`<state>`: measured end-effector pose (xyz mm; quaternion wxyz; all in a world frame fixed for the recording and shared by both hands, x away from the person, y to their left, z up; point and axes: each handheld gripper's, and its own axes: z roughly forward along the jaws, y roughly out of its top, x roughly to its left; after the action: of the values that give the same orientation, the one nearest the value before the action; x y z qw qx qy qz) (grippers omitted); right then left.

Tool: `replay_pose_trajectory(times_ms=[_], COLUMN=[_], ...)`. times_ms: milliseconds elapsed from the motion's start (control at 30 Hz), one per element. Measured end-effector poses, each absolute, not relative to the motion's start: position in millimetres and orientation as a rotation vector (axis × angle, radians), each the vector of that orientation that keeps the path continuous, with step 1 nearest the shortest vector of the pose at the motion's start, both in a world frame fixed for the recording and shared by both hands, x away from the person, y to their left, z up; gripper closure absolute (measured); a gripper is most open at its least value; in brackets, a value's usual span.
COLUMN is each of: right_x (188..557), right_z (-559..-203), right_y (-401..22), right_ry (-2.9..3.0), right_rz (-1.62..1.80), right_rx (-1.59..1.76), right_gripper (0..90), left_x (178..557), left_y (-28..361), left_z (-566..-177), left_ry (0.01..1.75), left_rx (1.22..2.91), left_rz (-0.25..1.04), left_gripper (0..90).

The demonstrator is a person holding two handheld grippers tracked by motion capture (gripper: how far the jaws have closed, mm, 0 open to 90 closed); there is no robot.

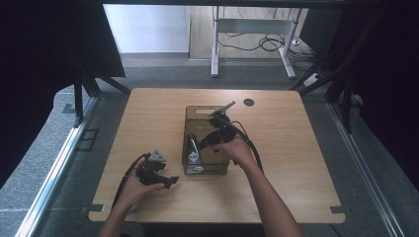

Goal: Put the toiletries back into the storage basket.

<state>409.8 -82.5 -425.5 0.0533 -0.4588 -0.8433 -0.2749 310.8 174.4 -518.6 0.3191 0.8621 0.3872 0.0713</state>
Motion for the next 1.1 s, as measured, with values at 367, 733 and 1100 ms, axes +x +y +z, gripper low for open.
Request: replay_pose_trajectory(times_ms=[367,733,1100], right_x=[375,332,322], right_z=[-424,-452,-487], right_y=[-140,-222,-254], right_ry=[-2.718,-2.708,-2.675], right_rz=[-1.052,-1.275,-1.315], right_rx=[-1.260,-1.358,-1.456], right_gripper=[38.8,39.0,39.6], left_x=[311,311,313], left_y=[178,181,186], left_z=[-520,-522,-524], left_ry=[1.038,1.081,1.092], left_rx=[2.266,2.275,2.277], left_rz=[0.203,0.225,0.233], left_gripper=[23.7,23.7,23.7])
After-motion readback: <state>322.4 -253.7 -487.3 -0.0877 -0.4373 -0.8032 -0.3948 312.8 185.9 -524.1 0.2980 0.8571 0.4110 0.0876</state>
